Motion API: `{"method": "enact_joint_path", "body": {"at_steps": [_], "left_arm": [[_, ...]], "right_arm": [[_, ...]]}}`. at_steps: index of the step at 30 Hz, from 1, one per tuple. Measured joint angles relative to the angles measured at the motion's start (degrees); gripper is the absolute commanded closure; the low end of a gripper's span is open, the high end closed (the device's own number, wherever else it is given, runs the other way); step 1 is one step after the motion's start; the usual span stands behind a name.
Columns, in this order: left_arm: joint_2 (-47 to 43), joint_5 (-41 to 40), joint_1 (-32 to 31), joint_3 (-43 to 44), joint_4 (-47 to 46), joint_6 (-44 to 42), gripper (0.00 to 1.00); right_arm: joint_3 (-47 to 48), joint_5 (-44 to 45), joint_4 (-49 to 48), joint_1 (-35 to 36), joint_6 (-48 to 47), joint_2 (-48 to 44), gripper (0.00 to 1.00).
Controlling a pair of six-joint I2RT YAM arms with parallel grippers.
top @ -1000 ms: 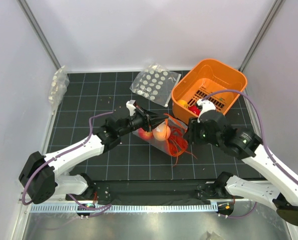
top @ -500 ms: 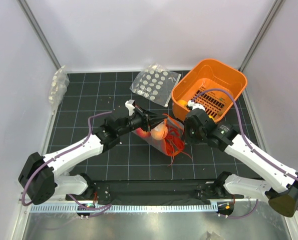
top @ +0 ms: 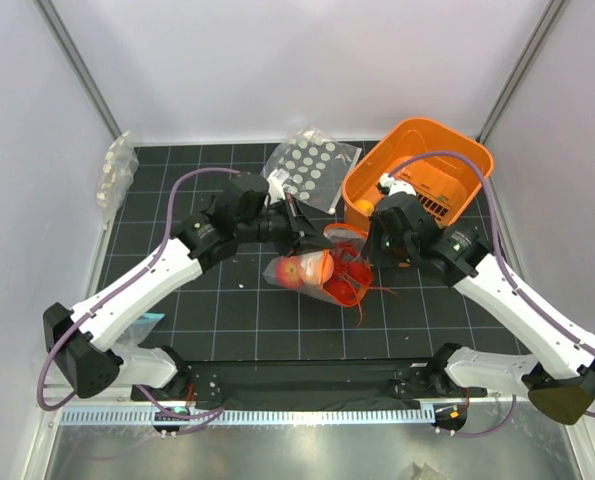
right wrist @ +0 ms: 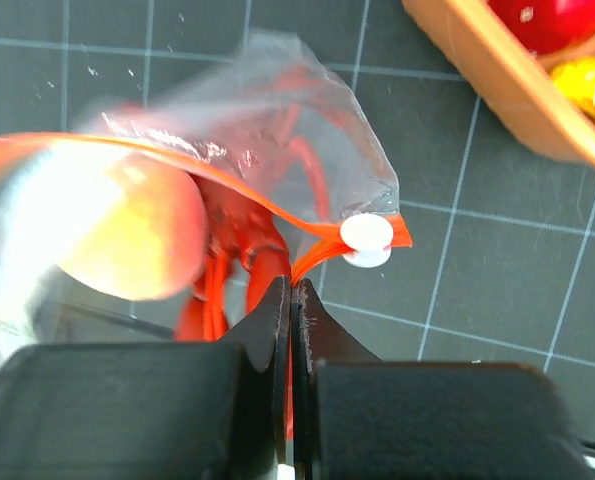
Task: Place the food in the zip-top bag and seal the zipper
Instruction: Zip the zipper food storage bag at the center of the board.
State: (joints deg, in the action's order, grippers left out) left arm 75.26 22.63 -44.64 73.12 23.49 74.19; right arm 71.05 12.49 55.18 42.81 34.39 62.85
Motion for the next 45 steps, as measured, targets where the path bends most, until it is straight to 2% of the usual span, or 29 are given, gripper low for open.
{"method": "enact_joint_path", "body": {"at_steps": [6,14,23,28,29,34,36,40,45], "left_arm": [[3.15,5.18,-1.18,3.32,10.91,-11.78,1.0],[4.04,7.45,-5.79,1.38,16.59,-20.26,0.99],[3.76,7.74,-6.16,1.46,14.29,-20.15,0.92],[3.76,7.21,-7.45,1.64,12.04,-19.21,0.87],[3.76,6.82,-7.87,1.64,11.47,-18.95,0.87],[3.65,4.81,-9.09,1.6,8.55,-17.73,1.0],[3.37,3.96,-9.27,1.51,7.8,-17.62,1.0],[2.05,1.97,-10.1,0.7,6.56,-18.16,1.0],[-1.31,-0.74,-11.56,-3.26,5.64,-19.23,0.98]], "right_arm": [[7.89,0.11,1.46,-0.42,-0.04,5.01,0.99],[5.64,-2.75,-0.09,-0.57,0.26,5.31,0.99],[8.2,-4.39,-1.44,-0.57,0.13,5.18,0.99],[2.86,-6.95,-5.07,-0.61,0.98,2.12,0.99],[1.53,-7.52,-5.53,-0.61,1.42,1.05,0.99],[0.76,-8.61,-6.73,-0.61,2.27,-0.59,0.99],[0.76,-8.68,-6.99,-0.61,2.93,-0.57,0.98],[0.74,-8.37,-6.84,-0.61,4.83,-0.57,0.9],[0.15,-7.85,-6.6,-0.63,6.36,-0.57,0.96]]}}
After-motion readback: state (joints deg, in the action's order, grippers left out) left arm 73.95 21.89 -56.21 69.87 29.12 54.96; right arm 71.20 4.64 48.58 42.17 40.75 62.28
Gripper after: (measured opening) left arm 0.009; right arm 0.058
